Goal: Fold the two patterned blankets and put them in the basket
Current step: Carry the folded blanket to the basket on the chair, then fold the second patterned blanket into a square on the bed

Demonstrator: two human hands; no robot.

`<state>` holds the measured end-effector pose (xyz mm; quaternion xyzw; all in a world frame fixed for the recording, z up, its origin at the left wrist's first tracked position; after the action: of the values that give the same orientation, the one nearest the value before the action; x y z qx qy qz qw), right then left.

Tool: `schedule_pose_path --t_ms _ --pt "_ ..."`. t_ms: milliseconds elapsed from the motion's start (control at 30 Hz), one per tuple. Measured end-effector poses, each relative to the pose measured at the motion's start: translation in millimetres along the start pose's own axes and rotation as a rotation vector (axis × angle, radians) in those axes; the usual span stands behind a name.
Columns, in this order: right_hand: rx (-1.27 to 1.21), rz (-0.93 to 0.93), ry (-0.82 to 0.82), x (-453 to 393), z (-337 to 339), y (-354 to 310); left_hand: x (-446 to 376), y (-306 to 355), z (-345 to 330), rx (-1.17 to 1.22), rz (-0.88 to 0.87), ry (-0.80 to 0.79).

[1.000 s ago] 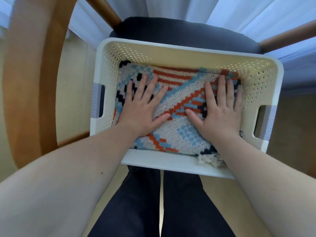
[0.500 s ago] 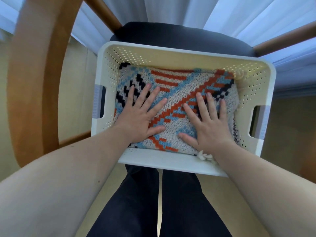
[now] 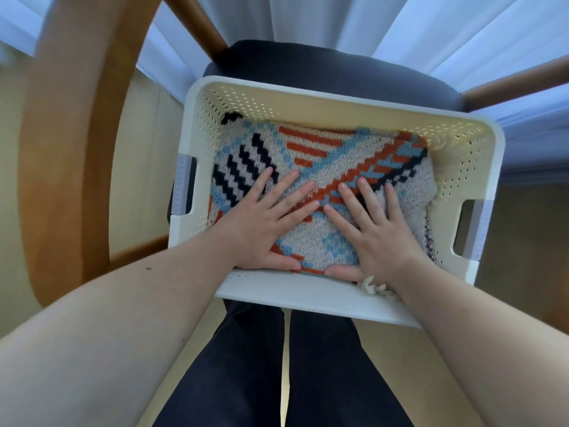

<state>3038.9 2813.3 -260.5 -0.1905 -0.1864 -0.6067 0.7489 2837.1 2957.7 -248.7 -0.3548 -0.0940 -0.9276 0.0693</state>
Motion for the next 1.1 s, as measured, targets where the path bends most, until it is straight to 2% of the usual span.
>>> schedule_pose_path --t_ms 100,200,433,600,800,967,1100 --pt "-0.011 0.002 -0.035 9 14 2 8 3 12 0.015 0.009 0.015" --pt "-0.06 -0.033 -0.039 26 50 0 31 -1 39 0.068 0.069 0.108" --pt "-0.06 -0.121 -0.037 57 187 -37 134 -13 125 0.012 0.123 0.194" --pt "-0.091 -0.104 0.036 73 248 -86 224 -1 147 0.071 0.179 0.24" --pt "-0.101 0.067 0.11 73 282 -133 318 21 124 0.178 0.473 0.231" --pt "-0.007 0.35 0.148 59 301 -180 381 67 82 0.279 0.766 0.225" --pt "0.053 0.563 0.156 66 316 -242 442 119 35 0.387 0.923 0.173"
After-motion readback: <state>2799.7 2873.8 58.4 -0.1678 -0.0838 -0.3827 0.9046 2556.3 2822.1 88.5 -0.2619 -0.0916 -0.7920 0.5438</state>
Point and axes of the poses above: each hand's wrist, its own x-axis away from the middle knuckle, its own z-axis out of the back of the hand, y = z × x, the point moved 1 cm from there along -x, towards the middle knuckle, and after that the axes turned 12 degrees about -y, right-handed, at the moved point
